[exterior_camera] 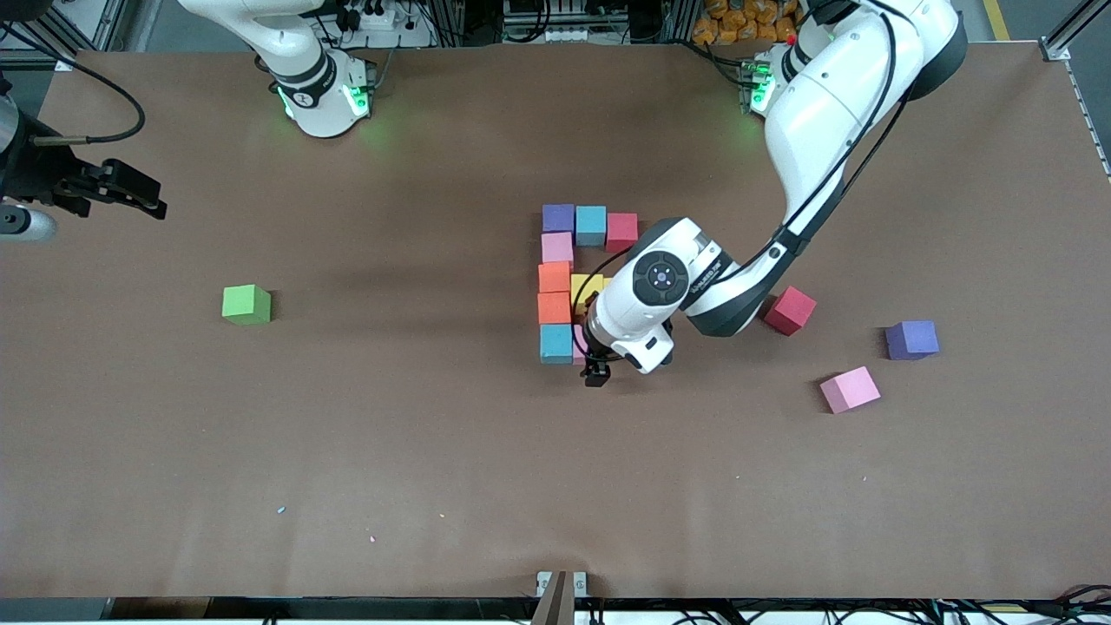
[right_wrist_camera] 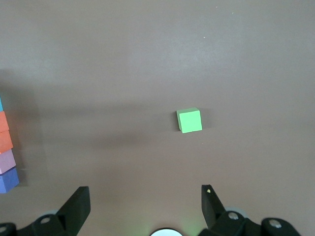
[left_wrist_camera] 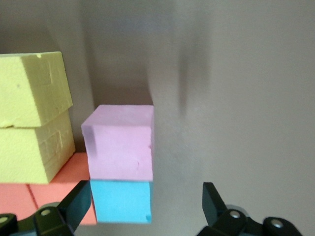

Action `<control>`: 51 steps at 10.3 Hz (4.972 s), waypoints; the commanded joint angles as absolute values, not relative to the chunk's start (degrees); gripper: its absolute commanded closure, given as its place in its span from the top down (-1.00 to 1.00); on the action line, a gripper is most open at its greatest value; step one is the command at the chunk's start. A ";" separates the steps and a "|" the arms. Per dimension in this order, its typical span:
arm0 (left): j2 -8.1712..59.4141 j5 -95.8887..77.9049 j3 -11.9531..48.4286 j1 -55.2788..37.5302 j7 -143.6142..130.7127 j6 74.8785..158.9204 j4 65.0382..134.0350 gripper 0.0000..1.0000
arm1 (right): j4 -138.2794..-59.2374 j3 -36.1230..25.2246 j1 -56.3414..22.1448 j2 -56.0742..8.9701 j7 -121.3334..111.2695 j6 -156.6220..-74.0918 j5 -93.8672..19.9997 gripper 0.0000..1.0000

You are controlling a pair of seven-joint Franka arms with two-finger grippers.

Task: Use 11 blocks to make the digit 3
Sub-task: 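Lower the pink cube beside the yellow cubes with the left gripper, then open the left gripper and move it to the red cube, then grasp the red cube with the left gripper, then carry the red cube with the left gripper to the pink cube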

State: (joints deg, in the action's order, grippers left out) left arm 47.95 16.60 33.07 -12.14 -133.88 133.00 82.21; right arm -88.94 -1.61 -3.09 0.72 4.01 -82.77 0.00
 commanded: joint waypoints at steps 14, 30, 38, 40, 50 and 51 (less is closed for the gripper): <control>25.57 15.21 49.20 23.95 -81.98 112.46 100.46 1.00 | -88.86 -1.76 -3.96 1.23 4.39 -81.47 -0.44 1.00; 31.38 22.32 48.69 41.49 -74.62 128.50 122.08 1.00 | -88.86 -1.85 -3.87 0.97 4.31 -81.39 -0.44 1.00; 35.42 22.15 48.78 40.09 -74.79 128.15 117.70 -0.64 | -88.77 -1.85 -3.96 0.97 4.22 -81.39 -0.44 1.00; 35.94 20.93 48.78 35.45 -80.20 125.52 113.75 -0.97 | -88.86 -1.85 -3.87 0.88 4.22 -81.30 -0.44 1.00; 44.65 14.06 35.78 0.10 -123.91 120.94 89.30 -0.90 | -88.86 -1.85 -3.87 0.70 4.22 -81.39 -0.35 1.00; 45.52 13.80 35.51 -0.26 -125.84 121.11 88.86 -0.89 | -88.86 -1.85 -3.87 0.70 4.22 -81.39 -0.35 1.00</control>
State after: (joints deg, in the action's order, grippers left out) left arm 44.08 15.42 36.54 0.72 -124.02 122.54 91.45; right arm -89.00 -1.53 -3.52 0.56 4.01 -81.80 0.00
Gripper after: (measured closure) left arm 0.410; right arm 0.000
